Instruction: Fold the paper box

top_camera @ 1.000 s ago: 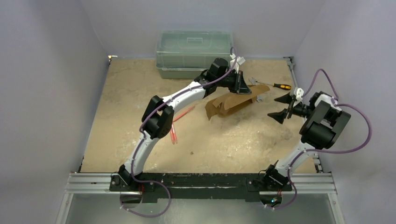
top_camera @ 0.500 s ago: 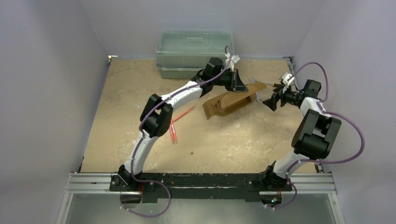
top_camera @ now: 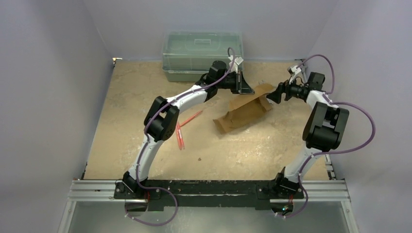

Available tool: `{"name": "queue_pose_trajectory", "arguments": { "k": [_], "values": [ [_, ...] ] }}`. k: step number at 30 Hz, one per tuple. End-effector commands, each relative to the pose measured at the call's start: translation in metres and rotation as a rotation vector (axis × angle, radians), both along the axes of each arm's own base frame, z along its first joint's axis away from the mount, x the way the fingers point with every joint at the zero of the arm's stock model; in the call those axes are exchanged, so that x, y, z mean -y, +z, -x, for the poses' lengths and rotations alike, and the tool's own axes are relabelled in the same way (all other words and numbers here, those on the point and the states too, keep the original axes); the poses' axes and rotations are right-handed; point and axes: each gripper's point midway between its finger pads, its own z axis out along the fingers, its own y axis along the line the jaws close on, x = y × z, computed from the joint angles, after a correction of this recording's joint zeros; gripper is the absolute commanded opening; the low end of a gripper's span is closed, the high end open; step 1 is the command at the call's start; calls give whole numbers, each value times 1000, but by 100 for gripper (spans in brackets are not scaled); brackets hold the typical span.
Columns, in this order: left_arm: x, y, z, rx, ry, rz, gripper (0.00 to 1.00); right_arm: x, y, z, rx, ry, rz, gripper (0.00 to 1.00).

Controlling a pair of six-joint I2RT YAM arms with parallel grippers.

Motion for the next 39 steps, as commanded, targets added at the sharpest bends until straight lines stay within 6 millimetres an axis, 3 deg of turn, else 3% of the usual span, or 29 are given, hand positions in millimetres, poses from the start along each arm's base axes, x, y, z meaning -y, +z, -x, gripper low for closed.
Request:
{"name": "queue_pose_trajectory", "arguments": {
  "k": [1,7,16,21,29,35,39],
  "values": [
    [-4,35,0,32,-12,90,0,-6,-2,-3,-78,-13,-65,92],
    [-7,37,-1,30,-2,100,0,-16,-14,2,-150,4,-60,90],
    [-14,32,-1,57,18,71,0,13,19,36,-100,-20,59,94],
    [-20,39,-2,123,34,39,0,20,-4,58,-175,8,70,93],
    [-24,54,3,180,26,26,0,1,-23,88,-242,84,77,90],
    [-24,63,4,176,24,42,0,12,-24,74,-159,-29,228,88],
    [-24,71,6,176,20,54,0,21,-22,66,-127,-75,271,80]
  ]
}}
